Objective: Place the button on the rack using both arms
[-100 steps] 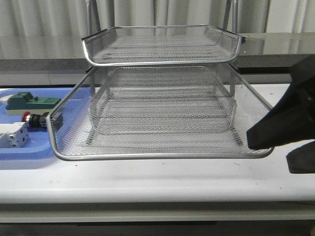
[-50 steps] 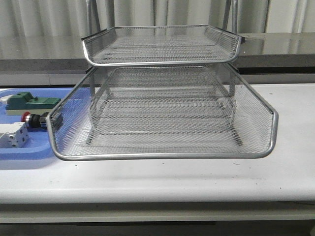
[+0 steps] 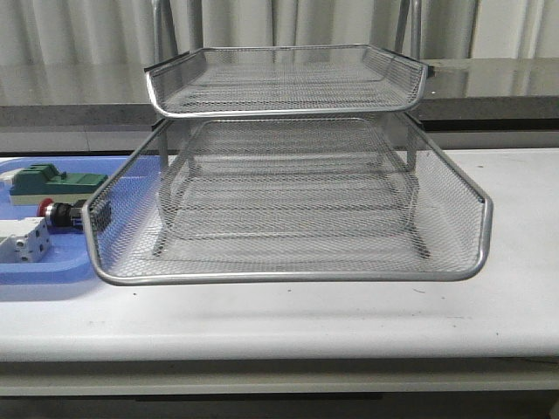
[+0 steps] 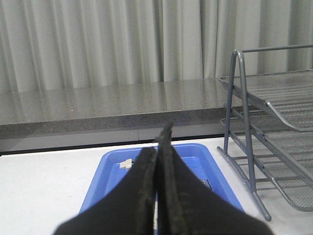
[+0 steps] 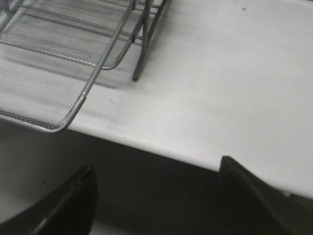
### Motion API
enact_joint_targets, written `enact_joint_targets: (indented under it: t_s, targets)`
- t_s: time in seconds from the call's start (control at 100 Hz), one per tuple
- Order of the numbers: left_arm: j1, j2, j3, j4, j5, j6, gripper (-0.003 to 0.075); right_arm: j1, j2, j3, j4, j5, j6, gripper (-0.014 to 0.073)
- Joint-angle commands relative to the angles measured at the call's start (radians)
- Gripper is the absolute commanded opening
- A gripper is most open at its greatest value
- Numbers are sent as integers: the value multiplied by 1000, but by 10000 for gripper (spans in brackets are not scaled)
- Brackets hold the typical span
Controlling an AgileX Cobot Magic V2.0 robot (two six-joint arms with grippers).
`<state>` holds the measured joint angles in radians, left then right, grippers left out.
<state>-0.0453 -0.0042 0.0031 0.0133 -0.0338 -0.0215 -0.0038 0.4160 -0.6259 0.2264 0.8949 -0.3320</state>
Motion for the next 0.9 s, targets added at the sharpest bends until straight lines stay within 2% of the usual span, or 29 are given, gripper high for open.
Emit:
enact_joint_targets:
  t_s: [0.0, 0.13, 0.56, 0.75, 0.89]
  targets:
    - [1, -32, 33, -1, -79, -6, -20, -7, -44, -34, -29, -51, 18, 526]
    - [1, -32, 33, -1, -79, -6, -20, -7, -93, -34, -58, -42, 69, 526]
    - [1, -32, 33, -1, -79, -6, -20, -6, -101, -34, -94, -65, 101, 526]
    - [1, -32, 33, -1, -79, -6, -20, 56, -101, -34, -100, -97, 148, 526]
    - [1, -32, 33, -1, -79, -6, -20, 109, -100, -34, -153, -102, 159, 526]
